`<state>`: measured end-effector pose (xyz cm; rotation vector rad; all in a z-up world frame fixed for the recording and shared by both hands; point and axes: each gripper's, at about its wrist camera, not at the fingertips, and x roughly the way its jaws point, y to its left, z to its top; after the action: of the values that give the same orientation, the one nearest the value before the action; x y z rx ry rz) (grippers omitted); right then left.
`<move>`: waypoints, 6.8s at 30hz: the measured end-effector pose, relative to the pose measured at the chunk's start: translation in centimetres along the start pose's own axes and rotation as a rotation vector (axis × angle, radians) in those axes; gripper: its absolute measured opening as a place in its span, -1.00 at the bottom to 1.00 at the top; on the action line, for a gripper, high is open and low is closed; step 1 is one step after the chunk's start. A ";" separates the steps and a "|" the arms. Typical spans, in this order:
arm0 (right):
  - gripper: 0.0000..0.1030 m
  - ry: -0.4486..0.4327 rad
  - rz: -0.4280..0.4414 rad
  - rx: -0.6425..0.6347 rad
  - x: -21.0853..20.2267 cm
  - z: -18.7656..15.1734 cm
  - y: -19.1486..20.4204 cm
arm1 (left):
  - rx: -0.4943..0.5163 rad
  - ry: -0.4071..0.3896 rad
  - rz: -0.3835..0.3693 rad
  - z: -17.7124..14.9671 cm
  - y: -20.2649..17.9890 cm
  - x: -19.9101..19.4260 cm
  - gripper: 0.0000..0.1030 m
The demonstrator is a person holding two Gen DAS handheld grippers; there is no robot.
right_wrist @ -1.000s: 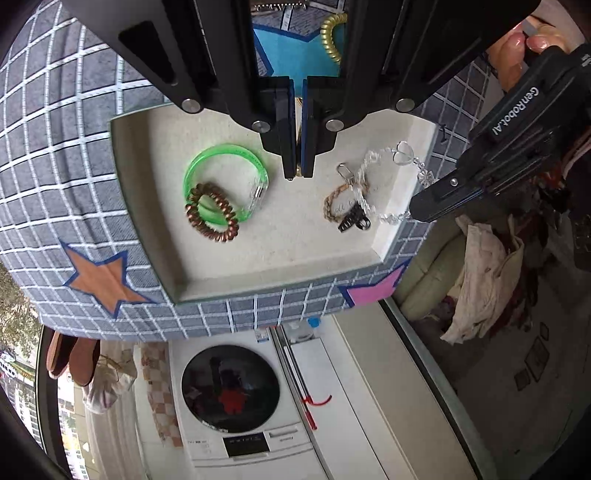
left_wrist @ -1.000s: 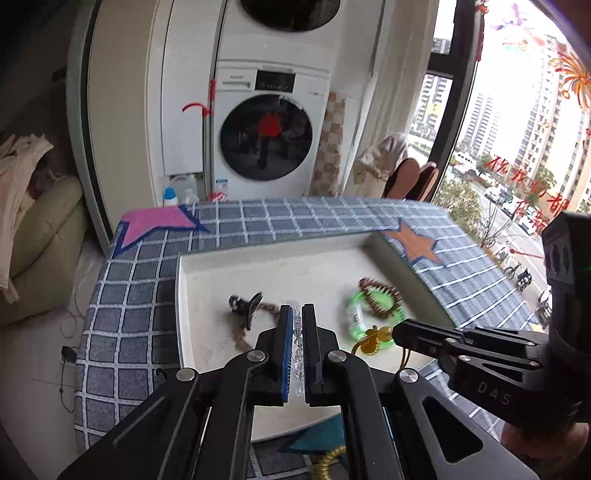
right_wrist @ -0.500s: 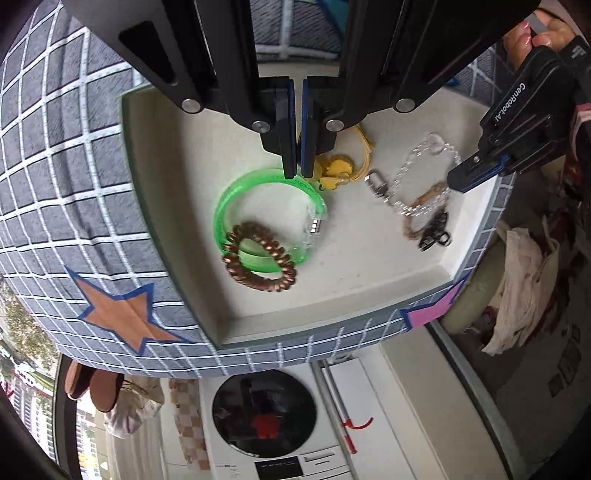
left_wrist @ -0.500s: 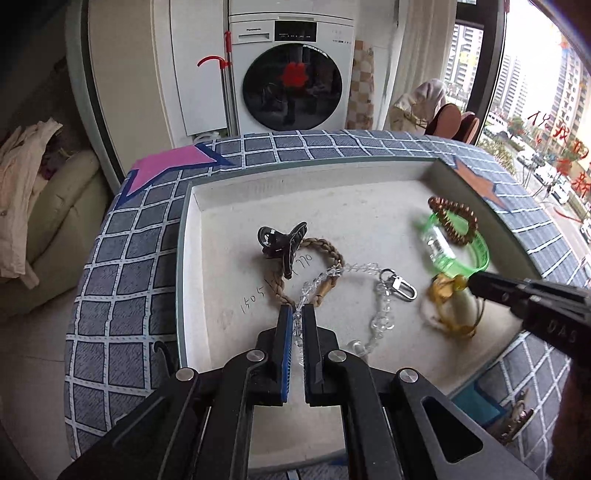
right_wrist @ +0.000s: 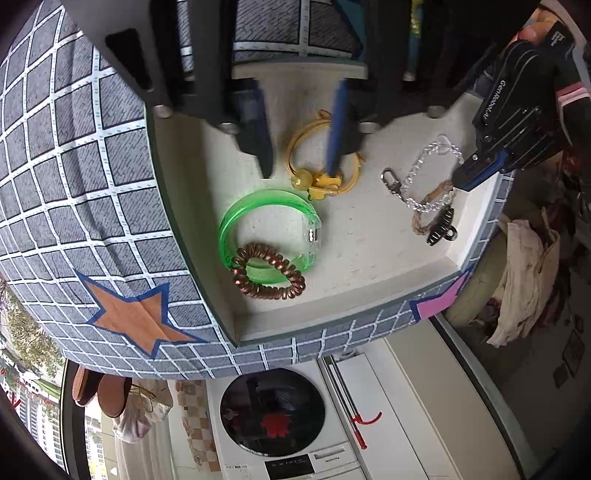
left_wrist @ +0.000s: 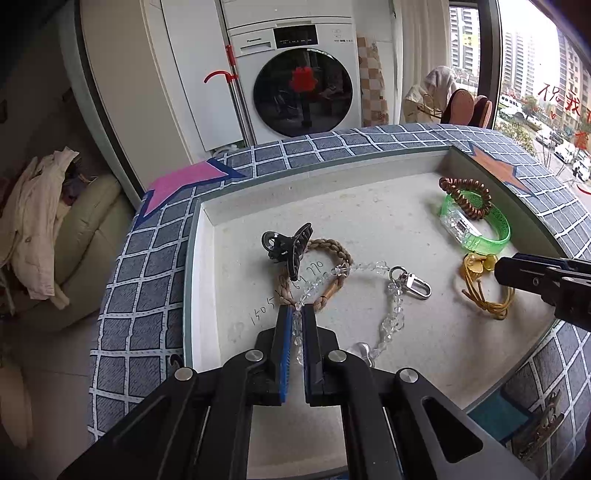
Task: Organize jewelry
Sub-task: 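Carry both pieces into the tray and open both tools to release them, then withdraw both open tools from the tray toward the remaining jewelry, then grasp the silver bead keychain with the left tool while the right tool grasps the orange-white coil band, then carry the keychain and orange-white coil band over the tray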
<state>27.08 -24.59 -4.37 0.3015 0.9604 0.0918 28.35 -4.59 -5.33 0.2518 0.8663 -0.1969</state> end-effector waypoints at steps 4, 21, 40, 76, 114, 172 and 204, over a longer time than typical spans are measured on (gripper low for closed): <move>-0.16 -0.016 0.012 0.013 -0.9 -0.2 0.1 | -0.012 -0.013 -0.003 0.1 0.1 -0.4 -0.52; -0.15 -0.088 0.030 0.025 -5.3 -0.9 0.0 | -0.053 -0.077 -0.002 1.1 0.0 -2.0 1.00; 0.99 -0.159 0.034 -0.035 -9.6 -5.5 0.8 | -0.073 -0.071 -0.025 -4.5 1.7 -7.8 1.00; 0.57 0.072 0.003 -0.089 -8.3 -13.8 2.8 | -0.043 0.020 -0.065 -12.4 2.0 -8.8 1.00; -0.70 0.101 -0.113 -0.310 -7.4 -16.0 5.9 | -0.024 0.067 -0.228 -11.8 0.8 -8.3 -0.41; -0.71 0.027 -0.001 -0.120 -10.9 -14.4 2.3 | -0.041 0.072 -0.194 -13.6 0.1 -9.8 -0.37; -0.71 -0.066 0.022 -0.059 -9.5 -3.1 1.1 | -0.091 -0.087 -0.235 -1.7 1.3 -9.6 -0.38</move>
<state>19.23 -24.89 1.81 0.2595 0.8881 0.1288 21.36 -2.19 1.23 0.0553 0.8152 -0.3841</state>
